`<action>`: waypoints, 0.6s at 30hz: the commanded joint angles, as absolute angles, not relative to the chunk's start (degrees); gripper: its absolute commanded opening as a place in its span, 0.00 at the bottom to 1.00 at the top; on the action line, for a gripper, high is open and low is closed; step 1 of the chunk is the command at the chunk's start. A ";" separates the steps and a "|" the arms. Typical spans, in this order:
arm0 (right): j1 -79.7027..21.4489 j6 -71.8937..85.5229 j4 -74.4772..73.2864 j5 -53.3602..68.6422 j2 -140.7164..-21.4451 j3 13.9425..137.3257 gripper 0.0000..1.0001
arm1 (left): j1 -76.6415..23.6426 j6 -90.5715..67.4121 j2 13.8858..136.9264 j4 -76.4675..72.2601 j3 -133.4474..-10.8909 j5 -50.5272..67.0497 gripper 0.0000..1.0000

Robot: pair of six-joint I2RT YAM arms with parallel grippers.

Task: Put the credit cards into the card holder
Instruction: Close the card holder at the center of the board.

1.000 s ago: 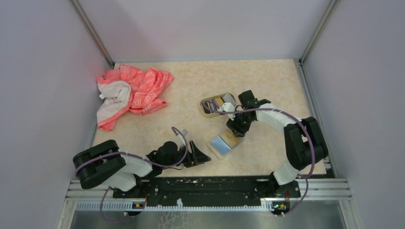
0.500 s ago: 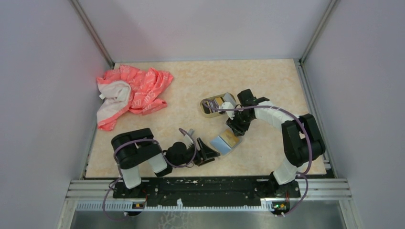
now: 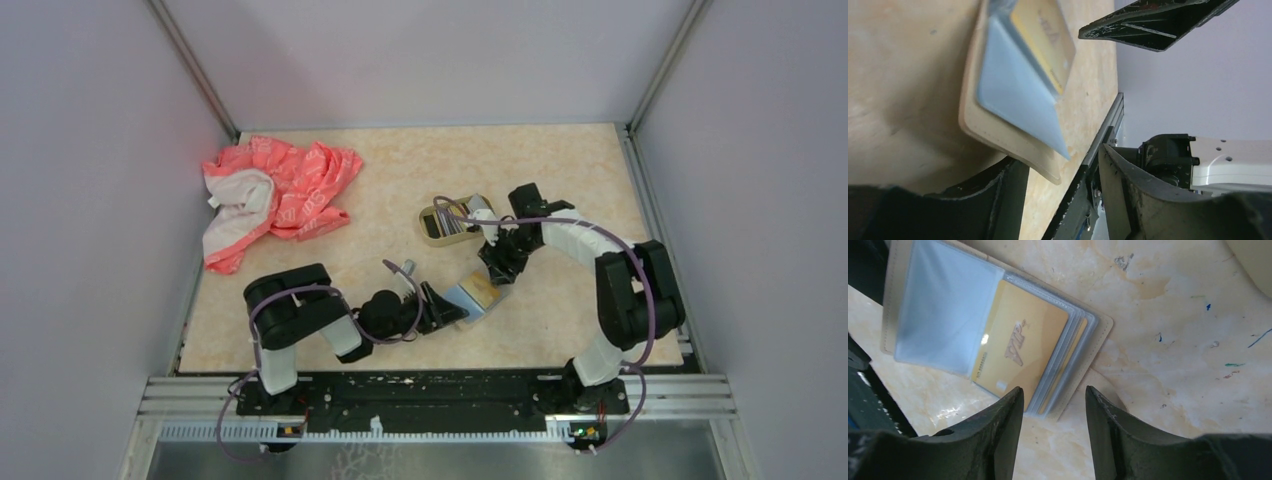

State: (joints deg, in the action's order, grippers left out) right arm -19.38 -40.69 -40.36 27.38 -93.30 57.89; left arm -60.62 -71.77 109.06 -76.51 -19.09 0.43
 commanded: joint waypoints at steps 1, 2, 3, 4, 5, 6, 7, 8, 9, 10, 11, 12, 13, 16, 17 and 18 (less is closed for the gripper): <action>-14.67 -41.04 -41.51 39.30 -87.01 60.66 0.50 | -60.26 -63.48 105.65 -73.36 -23.46 2.60 0.60; -13.42 -41.04 -41.43 41.08 -86.11 60.60 0.51 | -60.17 -62.54 105.45 -71.62 -24.72 3.36 0.61; -12.04 -40.75 -41.10 42.58 -85.48 60.46 0.51 | -59.96 -61.73 105.39 -69.90 -25.96 4.07 0.61; -10.34 -40.13 -40.34 43.40 -84.79 60.14 0.51 | -59.71 -61.10 105.46 -67.94 -27.26 4.56 0.61; -9.28 -39.37 -39.34 43.79 -84.27 59.74 0.51 | -59.54 -60.43 105.71 -66.31 -28.51 4.95 0.62; -8.29 -38.50 -37.87 43.73 -83.69 59.18 0.51 | -59.31 -59.93 106.04 -65.00 -29.69 5.32 0.62; -7.49 -37.14 -36.53 43.58 -83.32 58.70 0.51 | -59.10 -59.53 106.61 -63.89 -31.19 5.71 0.62; -6.84 -36.26 -35.68 43.32 -83.23 58.35 0.51 | -58.95 -59.06 106.92 -62.91 -32.22 5.93 0.62; -6.27 -35.83 -35.30 43.17 -83.28 58.26 0.51 | -58.78 -58.60 107.34 -61.72 -33.23 6.11 0.62; -5.83 -35.58 -35.24 43.04 -83.38 58.31 0.51 | -58.57 -58.24 108.06 -60.56 -34.20 6.22 0.62; -5.55 -35.33 -35.09 42.92 -83.76 58.30 0.51 | -58.35 -57.93 108.53 -59.61 -35.16 6.36 0.62; -5.40 -35.15 -34.95 42.54 -84.01 58.41 0.51 | -58.13 -57.58 108.97 -58.79 -35.91 6.47 0.62; -5.29 -34.97 -34.90 42.00 -84.21 58.37 0.51 | -57.90 -57.32 109.36 -58.01 -36.69 6.54 0.62; -5.10 -34.81 -34.44 40.67 -85.29 58.29 0.51 | -57.12 -56.81 110.43 -55.10 -38.69 6.79 0.60; -5.10 -34.80 -34.39 40.39 -85.82 58.27 0.51 | -56.93 -56.76 110.74 -53.74 -39.26 6.66 0.59; -5.10 -34.80 -34.41 40.16 -86.35 58.27 0.51 | -56.75 -56.40 110.93 -52.33 -39.69 6.52 0.55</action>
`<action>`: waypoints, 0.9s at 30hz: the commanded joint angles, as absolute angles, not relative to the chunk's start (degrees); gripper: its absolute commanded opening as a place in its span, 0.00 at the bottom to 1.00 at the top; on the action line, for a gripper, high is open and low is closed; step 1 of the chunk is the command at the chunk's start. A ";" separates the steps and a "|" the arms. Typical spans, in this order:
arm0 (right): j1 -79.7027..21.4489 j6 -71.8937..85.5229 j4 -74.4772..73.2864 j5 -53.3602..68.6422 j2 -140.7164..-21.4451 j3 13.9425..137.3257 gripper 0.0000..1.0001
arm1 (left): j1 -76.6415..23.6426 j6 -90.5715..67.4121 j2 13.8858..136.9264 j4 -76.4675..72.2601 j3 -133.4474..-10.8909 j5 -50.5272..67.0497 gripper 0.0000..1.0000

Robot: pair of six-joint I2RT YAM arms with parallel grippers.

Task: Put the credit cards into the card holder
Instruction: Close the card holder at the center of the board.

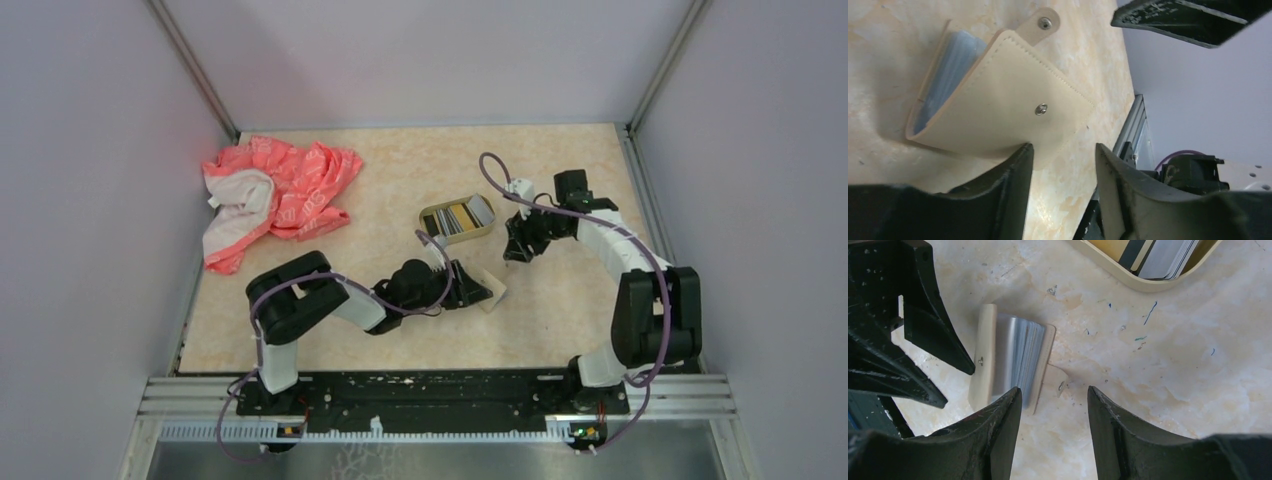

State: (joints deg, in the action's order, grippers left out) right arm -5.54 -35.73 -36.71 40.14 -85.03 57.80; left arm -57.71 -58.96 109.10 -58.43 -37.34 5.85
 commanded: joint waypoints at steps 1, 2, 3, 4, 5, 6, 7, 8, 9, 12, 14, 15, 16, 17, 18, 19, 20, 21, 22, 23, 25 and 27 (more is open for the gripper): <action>-5.11 -34.80 -34.52 39.96 -86.85 58.41 0.51 | -56.63 -56.15 111.04 -51.80 -39.88 6.37 0.51; -5.10 -34.80 -34.58 39.71 -87.51 58.44 0.51 | -56.46 -56.08 111.13 -51.37 -39.86 6.17 0.45; -5.10 -34.80 -34.63 39.21 -87.97 58.52 0.51 | -56.23 -56.11 111.22 -50.98 -39.82 6.08 0.43; -5.10 -34.85 -34.56 38.75 -88.48 58.61 0.50 | -56.05 -56.01 111.29 -50.63 -39.88 6.07 0.42; -5.10 -34.89 -34.50 38.28 -88.92 58.62 0.50 | -55.85 -55.92 111.39 -49.93 -40.09 6.04 0.41; -5.10 -34.96 -34.55 37.93 -89.36 58.67 0.50 | -55.69 -55.77 111.48 -49.19 -40.28 6.02 0.41; -5.14 -35.02 -34.61 37.89 -89.67 58.70 0.49 | -55.58 -55.59 111.59 -48.22 -40.64 6.06 0.41; -5.10 -35.06 -34.81 37.80 -89.97 58.79 0.48 | -55.48 -55.44 111.75 -47.54 -40.97 6.04 0.41; -5.10 -35.13 -34.83 37.71 -90.22 58.86 0.46 | -55.44 -55.27 111.86 -46.75 -41.30 5.98 0.41; -5.10 -35.24 -35.30 37.83 -91.07 59.09 0.40 | -55.36 -55.16 112.21 -44.91 -41.99 5.64 0.34; -5.10 -35.36 -35.79 37.96 -91.91 59.40 0.37 | -55.35 -55.41 112.59 -44.72 -42.14 5.60 0.33; -5.10 -35.40 -36.06 38.03 -92.49 59.67 0.35 | -55.35 -55.54 112.79 -44.54 -42.35 5.69 0.32; -5.10 -35.49 -36.35 38.02 -92.93 59.82 0.33 | -55.37 -55.55 113.04 -44.44 -42.55 5.83 0.32; -5.10 -35.58 -36.58 38.05 -93.20 59.97 0.31 | -55.35 -55.65 113.23 -44.33 -42.62 5.95 0.31; -5.10 -35.59 -36.64 38.06 -93.51 60.08 0.30 | -55.36 -55.70 113.36 -44.30 -42.75 6.02 0.31; -5.10 -35.60 -36.77 38.03 -93.68 60.20 0.28 | -55.33 -55.72 113.50 -44.22 -42.89 6.09 0.31; -5.10 -35.60 -36.89 38.05 -93.82 60.28 0.27 | -55.37 -55.73 113.55 -44.21 -42.89 6.22 0.31; -5.10 -35.55 -36.82 38.08 -93.86 60.25 0.27 | -55.37 -55.72 113.58 -44.25 -42.99 6.24 0.31; -5.08 -35.51 -36.77 38.28 -93.92 60.25 0.26 | -55.33 -55.68 113.56 -44.21 -43.02 6.32 0.31; -5.09 -35.43 -36.74 38.51 -93.99 60.21 0.25 | -55.37 -55.64 113.57 -44.21 -43.01 6.33 0.30; -5.10 -35.26 -36.77 38.60 -94.11 60.29 0.24 | -55.37 -55.63 113.56 -44.13 -42.94 6.37 0.30; -5.14 -34.98 -36.37 38.59 -94.25 60.22 0.23 | -55.37 -55.57 113.64 -44.12 -42.98 6.50 0.30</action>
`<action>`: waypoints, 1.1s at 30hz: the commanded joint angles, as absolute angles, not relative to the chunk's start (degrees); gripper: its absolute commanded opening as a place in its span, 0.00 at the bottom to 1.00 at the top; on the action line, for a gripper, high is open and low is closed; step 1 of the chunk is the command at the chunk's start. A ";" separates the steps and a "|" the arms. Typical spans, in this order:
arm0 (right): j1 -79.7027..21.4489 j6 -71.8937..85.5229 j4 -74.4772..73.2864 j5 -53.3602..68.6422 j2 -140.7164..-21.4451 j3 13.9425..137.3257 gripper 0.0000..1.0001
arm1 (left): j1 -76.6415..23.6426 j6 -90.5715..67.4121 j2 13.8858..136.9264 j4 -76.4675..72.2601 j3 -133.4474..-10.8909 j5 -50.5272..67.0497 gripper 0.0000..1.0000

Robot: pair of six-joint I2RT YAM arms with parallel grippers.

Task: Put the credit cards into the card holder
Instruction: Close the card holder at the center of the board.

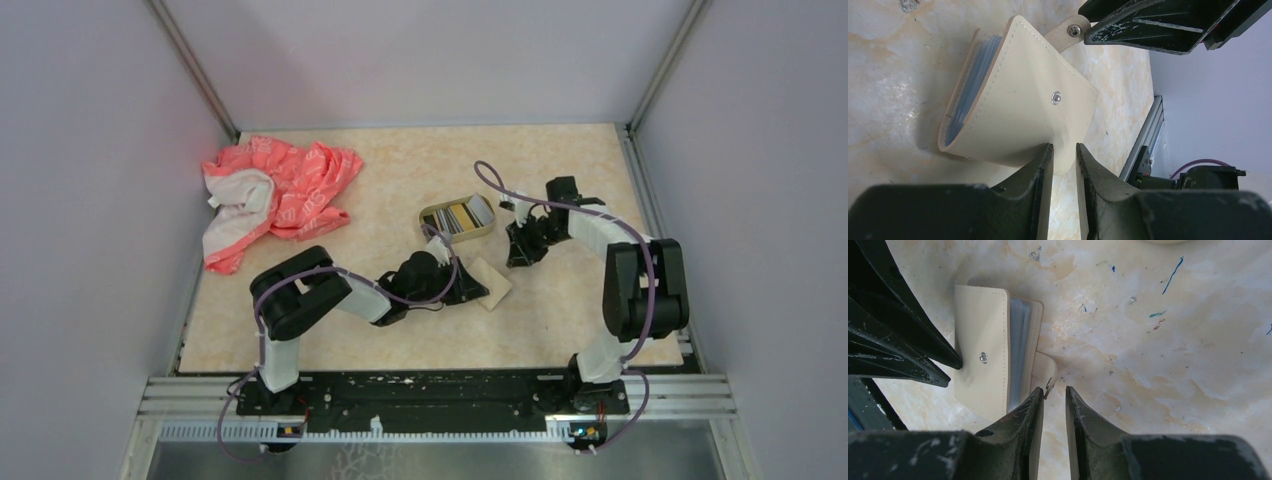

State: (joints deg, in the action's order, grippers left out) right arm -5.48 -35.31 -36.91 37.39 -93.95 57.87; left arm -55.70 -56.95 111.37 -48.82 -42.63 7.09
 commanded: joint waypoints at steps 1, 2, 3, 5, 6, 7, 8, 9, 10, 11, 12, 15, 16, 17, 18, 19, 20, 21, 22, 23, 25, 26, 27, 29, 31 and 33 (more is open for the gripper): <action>-5.15 -34.84 -36.21 38.65 -94.33 60.21 0.23 | -55.37 -55.55 113.66 -44.12 -43.01 6.50 0.30; -5.18 -34.69 -36.12 38.77 -94.39 60.22 0.22 | -55.33 -55.55 113.72 -44.12 -43.00 6.58 0.30; -5.18 -34.57 -35.88 38.78 -94.47 60.21 0.21 | -55.35 -55.55 113.80 -44.12 -42.96 6.59 0.30; -5.19 -34.27 -35.50 38.76 -94.51 60.22 0.18 | -55.37 -55.57 113.97 -44.13 -42.89 6.72 0.30; -5.19 -34.13 -35.29 38.76 -94.43 60.21 0.15 | -55.33 -55.62 113.99 -44.17 -42.90 6.76 0.30; -5.19 -34.13 -35.16 38.72 -94.32 60.32 0.11 | -55.30 -55.61 113.99 -44.18 -42.89 6.69 0.30; -5.19 -33.98 -34.92 38.68 -94.03 60.25 0.05 | -55.20 -55.63 114.02 -44.21 -42.99 6.68 0.30; -5.23 -33.93 -34.81 38.69 -93.57 60.24 0.01 | -55.15 -55.59 114.00 -44.14 -42.98 6.68 0.30; -5.27 -33.93 -34.54 38.86 -93.00 60.12 0.00 | -55.00 -55.55 113.95 -43.98 -43.10 6.60 0.30; -5.27 -33.95 -34.19 38.99 -92.21 59.93 0.00 | -54.84 -55.48 113.85 -43.76 -43.19 6.49 0.30; -5.32 -34.05 -33.83 39.04 -91.42 59.67 0.00 | -54.61 -55.36 113.70 -43.36 -43.36 6.50 0.29; -5.66 -34.57 -32.36 39.90 -88.39 58.40 0.00 | -53.88 -54.67 113.29 -41.69 -44.20 6.48 0.24; -6.03 -35.02 -32.17 40.24 -87.68 57.98 0.00 | -53.61 -54.40 113.21 -40.69 -44.67 6.75 0.21; -6.46 -35.46 -32.21 40.54 -87.18 57.74 0.00 | -53.47 -54.14 113.29 -40.11 -45.19 7.03 0.18; -6.99 -35.88 -32.45 40.86 -86.97 57.63 0.00 | -53.32 -53.94 113.42 -39.37 -45.76 7.20 0.16; -7.51 -36.54 -32.93 41.20 -86.98 57.65 0.00 | -53.19 -53.84 113.65 -38.76 -46.30 7.43 0.14; -8.06 -37.13 -33.49 41.56 -87.01 57.78 0.00 | -53.10 -53.86 113.93 -38.16 -46.77 7.61 0.12; -8.58 -37.63 -34.03 41.68 -87.21 57.89 0.00 | -53.02 -53.79 114.17 -37.62 -47.24 7.76 0.11; -9.06 -38.14 -34.45 41.73 -87.34 57.99 0.00 | -52.96 -53.91 114.43 -37.01 -47.74 7.86 0.11; -9.57 -38.48 -34.77 41.62 -87.32 58.01 0.00 | -52.92 -54.02 114.76 -36.40 -48.11 8.01 0.11; -10.40 -38.95 -34.89 41.06 -87.34 57.85 0.00 | -52.76 -54.49 115.14 -35.80 -48.75 8.42 0.11; -10.82 -39.20 -35.16 40.89 -87.43 57.76 0.00 | -52.62 -54.76 115.35 -35.84 -48.89 8.63 0.12; -11.27 -39.39 -35.27 40.72 -87.56 57.75 0.00 | -52.50 -55.02 115.46 -35.92 -48.99 8.88 0.14; -12.15 -39.75 -35.60 40.35 -87.93 57.75 0.00 | -52.24 -55.19 115.70 -36.14 -49.37 9.33 0.17; -13.04 -39.77 -35.52 39.63 -88.49 57.75 0.00 | -51.96 -55.28 115.82 -36.06 -49.98 10.01 0.18; -13.93 -39.65 -35.34 38.61 -88.98 57.67 0.00 | -51.73 -55.22 115.97 -35.61 -50.84 10.62 0.17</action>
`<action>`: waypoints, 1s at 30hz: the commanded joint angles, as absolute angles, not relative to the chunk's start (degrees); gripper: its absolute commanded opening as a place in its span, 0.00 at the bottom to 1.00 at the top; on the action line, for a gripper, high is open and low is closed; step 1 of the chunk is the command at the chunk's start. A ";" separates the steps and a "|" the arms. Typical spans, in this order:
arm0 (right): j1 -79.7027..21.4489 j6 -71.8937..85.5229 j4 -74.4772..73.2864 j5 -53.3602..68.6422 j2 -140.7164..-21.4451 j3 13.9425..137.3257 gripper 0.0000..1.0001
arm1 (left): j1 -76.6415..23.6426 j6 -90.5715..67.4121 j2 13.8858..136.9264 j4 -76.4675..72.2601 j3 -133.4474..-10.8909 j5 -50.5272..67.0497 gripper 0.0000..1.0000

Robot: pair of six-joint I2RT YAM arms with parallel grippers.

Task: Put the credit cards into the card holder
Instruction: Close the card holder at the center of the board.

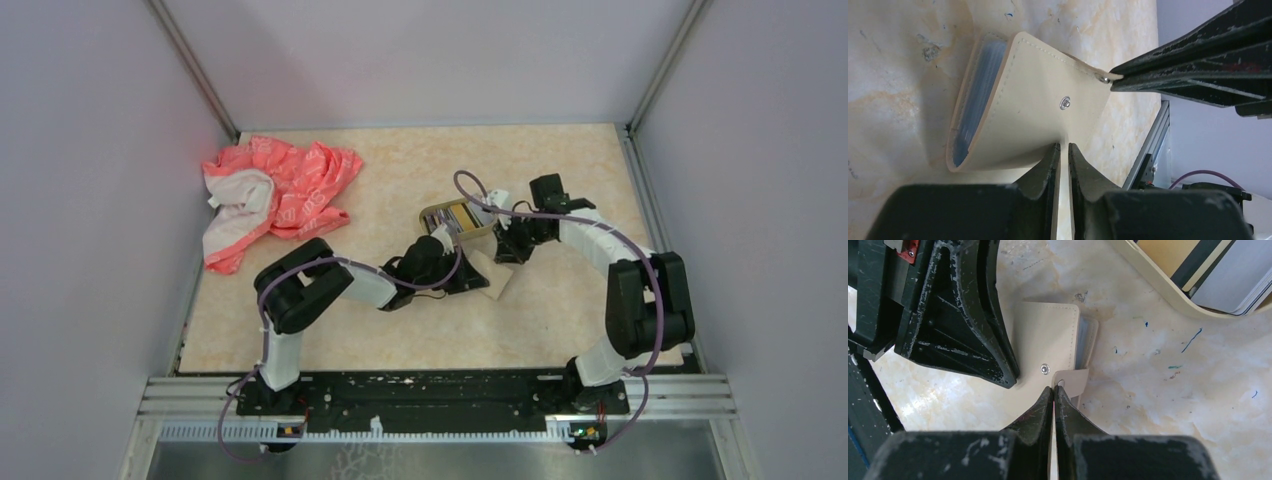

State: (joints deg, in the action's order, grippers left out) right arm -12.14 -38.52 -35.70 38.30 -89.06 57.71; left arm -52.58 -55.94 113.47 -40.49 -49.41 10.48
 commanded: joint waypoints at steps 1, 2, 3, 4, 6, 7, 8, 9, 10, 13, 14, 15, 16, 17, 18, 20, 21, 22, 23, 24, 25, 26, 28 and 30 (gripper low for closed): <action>-14.28 -39.60 -35.30 38.19 -89.32 57.71 0.00 | -51.64 -55.13 116.18 -35.21 -51.22 10.84 0.17; -14.63 -39.44 -35.25 37.57 -89.67 57.62 0.00 | -51.49 -55.18 116.33 -35.06 -51.42 11.20 0.16; -15.00 -39.24 -35.15 36.83 -90.26 57.62 0.00 | -51.36 -55.32 116.47 -35.30 -51.44 11.79 0.16; -15.41 -39.02 -35.01 35.96 -90.83 57.64 0.00 | -51.19 -55.41 116.64 -35.81 -51.37 12.22 0.15; -15.91 -38.69 -35.06 34.52 -92.14 57.88 0.00 | -50.94 -55.73 116.84 -36.66 -51.21 12.99 0.15; -16.13 -38.64 -35.19 34.08 -92.71 57.98 0.00 | -50.83 -55.87 116.87 -37.10 -51.14 13.34 0.15; -16.35 -38.59 -35.23 33.76 -93.26 58.03 0.00 | -50.68 -56.04 116.97 -37.62 -50.89 13.62 0.15; -16.55 -38.36 -35.18 33.30 -93.70 58.09 0.00 | -50.52 -56.19 116.98 -38.21 -50.70 13.97 0.15; -16.72 -38.18 -35.21 32.74 -94.12 58.16 0.00 | -50.33 -56.43 116.94 -39.00 -50.34 14.33 0.15; -16.90 -37.73 -35.21 31.12 -95.30 58.34 0.00 | -49.41 -57.56 115.93 -42.21 -48.35 15.00 0.16; -16.88 -37.63 -35.24 30.63 -95.66 58.37 0.00 | -49.06 -57.71 115.40 -42.92 -47.60 15.05 0.17; -16.92 -37.58 -35.18 30.44 -95.79 58.40 0.00 | -48.66 -57.68 114.72 -43.25 -47.00 15.05 0.18; -16.88 -37.54 -35.18 30.41 -95.93 58.44 0.00 | -48.35 -57.47 114.03 -43.20 -46.63 14.92 0.19; -16.94 -37.53 -35.25 30.56 -95.89 58.49 0.00 | -48.00 -57.22 113.47 -42.86 -46.45 14.80 0.20; -16.91 -37.53 -35.38 30.65 -95.93 58.57 0.00 | -47.68 -56.95 113.05 -42.30 -46.61 14.73 0.21; -16.89 -37.53 -35.42 30.86 -95.72 58.62 0.00 | -47.23 -56.21 112.64 -40.90 -47.60 14.51 0.22; -16.81 -37.53 -35.52 31.04 -95.57 58.62 0.00 | -47.08 -55.86 112.61 -40.32 -48.08 14.26 0.22; -16.92 -37.61 -35.61 31.37 -95.42 58.62 0.00 | -47.00 -55.63 112.71 -39.75 -48.66 14.16 0.22; -16.81 -37.62 -35.65 31.68 -95.25 58.69 0.00 | -46.94 -55.48 112.87 -39.61 -49.07 14.20 0.22; -16.79 -37.66 -35.72 32.03 -95.03 58.75 0.00 | -46.93 -55.46 113.08 -39.34 -49.65 14.36 0.22; -16.79 -37.70 -35.80 32.32 -94.84 58.79 0.00 | -46.93 -55.42 113.38 -38.72 -50.39 14.36 0.22; -16.72 -37.70 -35.84 32.58 -94.66 58.80 0.00 | -46.97 -55.19 113.77 -37.77 -51.16 14.13 0.22; -16.48 -37.84 -36.03 33.26 -94.17 58.91 0.00 | -46.96 -54.73 114.72 -36.52 -52.50 13.83 0.22; -16.06 -38.03 -36.02 33.90 -93.52 58.89 0.00 | -46.96 -54.51 115.75 -35.83 -53.82 13.80 0.22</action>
